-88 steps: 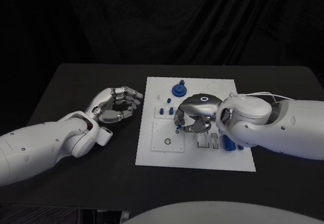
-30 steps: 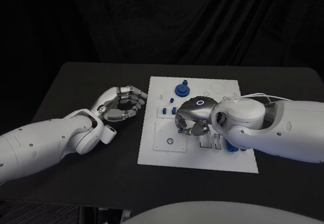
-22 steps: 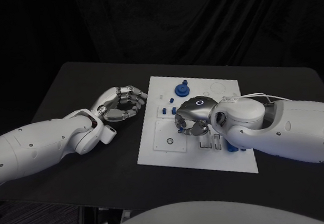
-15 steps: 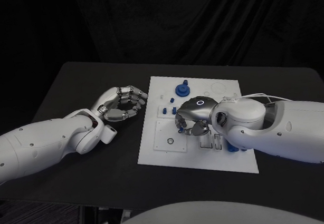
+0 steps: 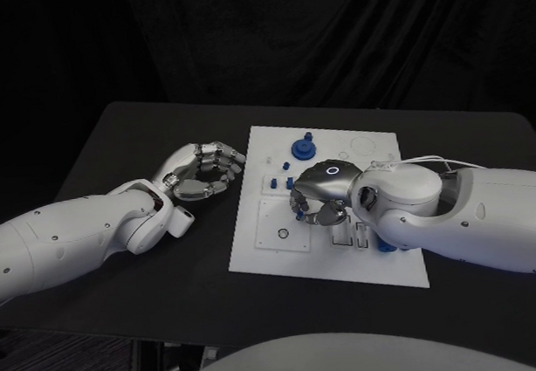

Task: Assemble the parts on the task board

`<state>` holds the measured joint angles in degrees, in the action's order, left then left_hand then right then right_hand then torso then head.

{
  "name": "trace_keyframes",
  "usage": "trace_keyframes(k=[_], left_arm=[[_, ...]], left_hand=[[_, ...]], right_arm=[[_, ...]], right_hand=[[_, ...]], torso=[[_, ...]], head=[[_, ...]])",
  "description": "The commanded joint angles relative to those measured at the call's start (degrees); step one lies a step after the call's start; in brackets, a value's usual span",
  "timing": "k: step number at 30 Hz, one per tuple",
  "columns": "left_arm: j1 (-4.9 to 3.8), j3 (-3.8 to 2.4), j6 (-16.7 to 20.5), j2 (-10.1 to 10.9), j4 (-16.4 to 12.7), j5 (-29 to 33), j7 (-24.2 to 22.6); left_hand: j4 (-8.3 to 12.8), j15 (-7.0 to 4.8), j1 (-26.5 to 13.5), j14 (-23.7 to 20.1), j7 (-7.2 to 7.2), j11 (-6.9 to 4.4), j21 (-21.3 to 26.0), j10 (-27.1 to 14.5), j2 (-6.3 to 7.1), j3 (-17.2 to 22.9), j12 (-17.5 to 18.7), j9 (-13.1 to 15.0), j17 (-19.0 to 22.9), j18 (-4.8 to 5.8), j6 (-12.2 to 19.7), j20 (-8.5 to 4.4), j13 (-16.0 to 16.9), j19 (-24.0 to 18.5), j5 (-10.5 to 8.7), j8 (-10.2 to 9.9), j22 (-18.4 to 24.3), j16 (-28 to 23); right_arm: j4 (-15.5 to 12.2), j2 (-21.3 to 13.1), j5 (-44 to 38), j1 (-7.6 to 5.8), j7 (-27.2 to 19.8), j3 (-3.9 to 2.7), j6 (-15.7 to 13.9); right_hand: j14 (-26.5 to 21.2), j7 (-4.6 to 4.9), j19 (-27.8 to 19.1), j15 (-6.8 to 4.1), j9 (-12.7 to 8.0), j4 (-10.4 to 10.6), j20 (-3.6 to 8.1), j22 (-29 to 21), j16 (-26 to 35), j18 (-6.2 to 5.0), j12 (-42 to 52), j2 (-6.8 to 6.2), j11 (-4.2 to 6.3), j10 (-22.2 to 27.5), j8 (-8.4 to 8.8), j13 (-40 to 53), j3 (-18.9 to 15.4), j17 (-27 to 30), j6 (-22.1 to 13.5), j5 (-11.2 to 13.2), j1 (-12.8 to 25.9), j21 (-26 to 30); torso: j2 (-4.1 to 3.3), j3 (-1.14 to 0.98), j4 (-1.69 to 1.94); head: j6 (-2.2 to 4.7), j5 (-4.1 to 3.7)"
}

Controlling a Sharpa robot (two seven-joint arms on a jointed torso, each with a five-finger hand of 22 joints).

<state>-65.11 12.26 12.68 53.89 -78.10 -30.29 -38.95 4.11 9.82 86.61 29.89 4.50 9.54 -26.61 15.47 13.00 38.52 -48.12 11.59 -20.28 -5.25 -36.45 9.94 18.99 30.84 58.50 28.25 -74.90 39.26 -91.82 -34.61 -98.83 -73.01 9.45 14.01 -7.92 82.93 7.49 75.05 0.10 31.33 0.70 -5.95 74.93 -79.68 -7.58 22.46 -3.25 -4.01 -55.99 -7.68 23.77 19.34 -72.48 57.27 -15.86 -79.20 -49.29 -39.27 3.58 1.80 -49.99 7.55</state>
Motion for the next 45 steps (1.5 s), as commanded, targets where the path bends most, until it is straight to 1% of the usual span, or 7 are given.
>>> trace_keyframes(k=[1, 6, 11, 22, 25, 29, 45], left_arm=[[0.13, -0.05, -0.61, -0.07, -0.03, 0.01, -7.92], [0.15, -0.05, -0.69, -0.14, 0.05, 0.01, -7.86], [0.17, -0.05, -0.74, -0.23, 0.11, 0.01, -7.82], [0.19, -0.05, -0.84, -0.24, 0.06, 0.01, -7.71], [0.19, -0.05, -0.88, -0.23, 0.04, 0.01, -7.66], [0.19, -0.05, -0.92, -0.23, 0.04, 0.01, -7.59], [0.20, -0.05, -1.01, -0.29, 0.14, 0.01, -7.50]], left_hand=[[0.15, 0.12, 0.49, -0.30, 0.11, 0.11, -0.18, -0.34, 0.05, 0.33, -0.28, 0.08, -0.05, 0.50, 0.25, 0.23, 0.06, -0.14, -0.40, 0.10, -1.64, 0.19], [0.16, 0.12, 0.50, -0.30, 0.12, 0.11, -0.19, -0.35, 0.04, 0.34, -0.28, 0.08, -0.05, 0.50, 0.25, 0.23, 0.06, -0.14, -0.40, 0.11, -1.64, 0.19], [0.16, 0.12, 0.50, -0.30, 0.12, 0.11, -0.19, -0.35, 0.04, 0.34, -0.28, 0.08, -0.05, 0.50, 0.25, 0.23, 0.06, -0.14, -0.40, 0.11, -1.64, 0.19], [0.19, 0.17, 0.57, -0.32, 0.20, 0.12, -0.26, -0.43, -0.01, 0.41, -0.29, 0.10, -0.04, 0.53, 0.25, 0.25, 0.07, -0.16, -0.48, 0.12, -1.64, 0.19], [0.21, 0.18, 0.60, -0.32, 0.22, 0.12, -0.29, -0.45, -0.03, 0.44, -0.29, 0.10, -0.04, 0.53, 0.25, 0.25, 0.08, -0.15, -0.51, 0.13, -1.64, 0.19], [0.22, 0.19, 0.61, -0.32, 0.24, 0.12, -0.31, -0.46, -0.04, 0.45, -0.30, 0.11, -0.03, 0.53, 0.25, 0.25, 0.08, -0.15, -0.52, 0.13, -1.64, 0.20], [0.26, 0.23, 0.68, -0.31, 0.30, 0.12, -0.38, -0.50, -0.06, 0.50, -0.31, 0.12, -0.03, 0.55, 0.25, 0.26, 0.09, -0.15, -0.57, 0.14, -1.65, 0.21]], right_arm=[[-0.26, -0.08, -0.42, 0.10, 0.60, -0.04, -1.40], [-0.28, -0.10, -0.42, 0.11, 0.51, -0.04, -1.50], [0.08, -0.03, -0.42, 0.12, 0.35, -0.04, -2.04], [0.87, 0.44, -0.42, 0.15, -0.48, -0.03, -3.52], [1.08, 0.55, -0.42, 0.19, -0.57, -0.03, -3.56], [1.23, 0.60, -0.33, 0.26, -0.60, -0.03, -3.46], [0.52, 0.25, 0.77, 0.42, -0.56, -0.03, -3.76]], right_hand=[[0.45, -0.17, 0.43, 0.00, 0.05, 0.20, -0.11, 5.95, -0.28, 0.70, -0.20, -0.09, -0.27, 0.16, -0.30, -0.08, 0.08, -0.19, 0.14, -0.39, 0.60, -0.26], [0.50, -0.17, 0.48, -0.01, 0.04, 0.18, -0.12, 5.97, -0.34, 0.71, -0.21, -0.10, -0.27, 0.16, -0.28, -0.09, 0.09, -0.28, 0.13, -0.38, 0.61, -0.37], [0.50, -0.17, 0.48, -0.01, 0.04, 0.18, -0.12, 5.97, -0.34, 0.71, -0.21, -0.10, -0.27, 0.16, -0.28, -0.09, 0.09, -0.28, 0.13, -0.38, 0.61, -0.37], [0.64, -0.16, 0.61, 0.00, 0.01, 0.16, -0.12, 6.03, -0.52, 0.75, -0.28, -0.08, -0.28, 0.20, -0.21, -0.11, 0.13, -0.56, 0.13, -0.39, 0.67, -0.63], [0.64, -0.16, 0.61, 0.00, 0.01, 0.16, -0.12, 6.03, -0.52, 0.75, -0.28, -0.08, -0.28, 0.20, -0.21, -0.11, 0.13, -0.56, 0.13, -0.39, 0.67, -0.63], [0.64, -0.16, 0.61, 0.00, 0.01, 0.16, -0.12, 6.03, -0.52, 0.75, -0.28, -0.08, -0.28, 0.20, -0.21, -0.11, 0.13, -0.56, 0.13, -0.39, 0.67, -0.63], [0.72, -0.17, 0.73, 0.00, -0.01, 0.08, -0.12, 6.08, -0.61, 0.78, -0.32, -0.04, -0.27, 0.20, -0.17, -0.13, 0.20, -0.67, 0.16, -0.39, 0.64, -0.87]], torso=[[-0.01, 0.00, -0.03], [0.00, 0.01, 0.01], [-0.03, -0.05, -0.05], [-0.07, 0.02, -0.11], [0.00, 0.02, -0.03], [0.01, 0.01, 0.06], [0.09, 0.05, 0.08]], head=[[-0.01, -0.06], [-0.01, -0.19], [-0.01, -0.33], [-0.01, -0.28], [-0.01, -0.19], [-0.01, -0.34], [-0.01, -0.20]])
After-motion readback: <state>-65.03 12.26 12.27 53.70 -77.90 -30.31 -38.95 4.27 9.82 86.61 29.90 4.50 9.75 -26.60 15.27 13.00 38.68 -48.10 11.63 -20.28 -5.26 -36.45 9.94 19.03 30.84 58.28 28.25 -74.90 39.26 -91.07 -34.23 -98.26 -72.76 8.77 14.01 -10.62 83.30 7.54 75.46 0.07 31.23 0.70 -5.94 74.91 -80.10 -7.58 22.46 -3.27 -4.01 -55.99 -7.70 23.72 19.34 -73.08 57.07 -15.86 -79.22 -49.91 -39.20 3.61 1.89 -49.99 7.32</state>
